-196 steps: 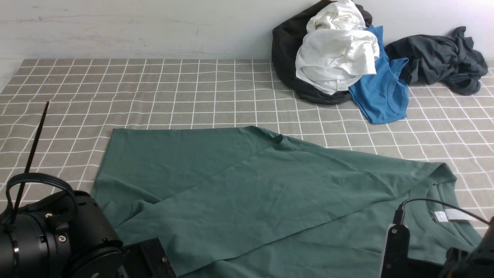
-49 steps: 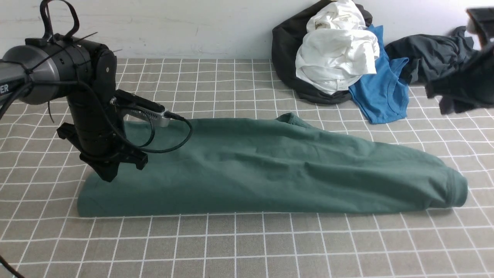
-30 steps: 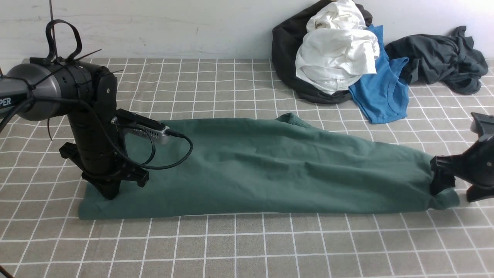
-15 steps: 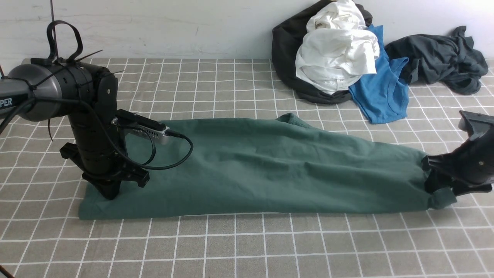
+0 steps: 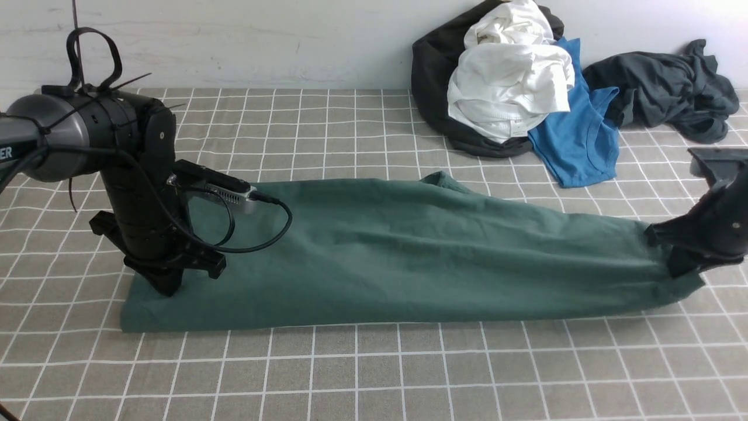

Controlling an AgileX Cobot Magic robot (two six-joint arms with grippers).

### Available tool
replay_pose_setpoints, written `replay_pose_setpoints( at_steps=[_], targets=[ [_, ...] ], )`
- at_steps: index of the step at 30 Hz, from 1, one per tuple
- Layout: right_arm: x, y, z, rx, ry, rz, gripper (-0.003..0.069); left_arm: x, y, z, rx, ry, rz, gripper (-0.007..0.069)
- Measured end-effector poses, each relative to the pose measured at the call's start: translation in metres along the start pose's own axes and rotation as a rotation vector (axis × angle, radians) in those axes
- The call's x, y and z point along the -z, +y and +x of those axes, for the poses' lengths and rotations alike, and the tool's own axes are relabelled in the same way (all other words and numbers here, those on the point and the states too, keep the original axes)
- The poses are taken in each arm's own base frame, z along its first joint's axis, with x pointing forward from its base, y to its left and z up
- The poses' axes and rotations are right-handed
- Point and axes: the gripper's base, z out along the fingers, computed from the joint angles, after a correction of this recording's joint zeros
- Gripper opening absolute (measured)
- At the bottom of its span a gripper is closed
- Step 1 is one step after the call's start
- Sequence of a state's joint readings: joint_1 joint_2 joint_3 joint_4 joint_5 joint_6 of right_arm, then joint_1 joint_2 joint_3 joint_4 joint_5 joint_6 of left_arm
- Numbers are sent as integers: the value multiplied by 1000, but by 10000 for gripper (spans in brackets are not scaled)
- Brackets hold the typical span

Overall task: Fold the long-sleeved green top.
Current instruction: Use the right arm to clamp the right edge of the fabric, then use the right arm to drag the right edge of the fabric to the left and folds it over the left edge

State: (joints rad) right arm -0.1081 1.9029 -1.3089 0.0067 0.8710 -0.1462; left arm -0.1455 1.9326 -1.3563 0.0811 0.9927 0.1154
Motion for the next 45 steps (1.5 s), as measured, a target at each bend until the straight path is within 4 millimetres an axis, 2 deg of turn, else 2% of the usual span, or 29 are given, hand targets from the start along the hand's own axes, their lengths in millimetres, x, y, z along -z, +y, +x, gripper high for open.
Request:
replay_pose_setpoints(
  at_steps=[2,3,4,5,7,9,10,11,12,14,15,18,19,20,21,23,24,27,31,38,39,41,45],
  targets=[
    [13,-4,-3,16,-15,59,43,8,1,1,-1,-20,-7,-8],
    [26,-10,-6,23,-31,118,43,16,2,2,-2,-39,-15,-8],
    [28,-11,-6,24,-35,125,43,16,2,2,-3,-39,-16,-8],
    [48,-16,-10,24,-67,180,43,27,3,4,-5,-64,-26,-8],
    [73,-20,-15,18,-113,214,43,37,3,6,-5,-86,-34,-8],
    [87,-20,-19,10,-142,218,43,43,4,7,-4,-97,-36,-8],
    [110,-16,-24,5,-191,206,43,54,4,11,-1,-116,-40,-8],
    [125,-11,-27,15,-218,192,43,62,4,13,1,-134,-43,-8],
    [131,-9,-28,24,-234,189,43,66,4,14,1,-144,-45,-8],
    [165,17,-37,85,-304,123,43,89,5,21,3,-204,-62,-8],
    [167,20,-38,92,-313,116,43,91,5,22,3,-208,-63,-8],
    [206,82,-47,237,-408,-34,43,128,6,38,8,-295,-90,-8],
    [212,102,-49,281,-428,-80,43,137,6,44,10,-310,-94,-8],
    [215,110,-49,298,-435,-92,43,140,6,46,11,-319,-96,-8],
    [220,137,-50,356,-457,-147,43,152,6,54,15,-340,-100,-8],
    [222,171,-51,421,-469,-211,43,166,5,64,20,-361,-105,-8],
    [221,196,-51,468,-471,-249,43,174,5,71,23,-371,-107,-8],
    [206,239,-51,545,-445,-303,43,190,3,87,31,-387,-105,-8],
    [174,299,-50,627,-398,-372,43,211,-1,109,43,-422,-87,-8],
    [124,354,-50,652,-345,-426,43,224,-4,126,49,-434,-78,-8],
    [123,356,-51,647,-347,-430,43,224,-4,127,49,-432,-78,-8],
    [103,367,-51,623,-318,-460,43,224,-4,127,50,-429,-75,-8],
    [77,381,-49,586,-278,-505,46,224,-4,127,50,-429,-74,-8]
  ],
)
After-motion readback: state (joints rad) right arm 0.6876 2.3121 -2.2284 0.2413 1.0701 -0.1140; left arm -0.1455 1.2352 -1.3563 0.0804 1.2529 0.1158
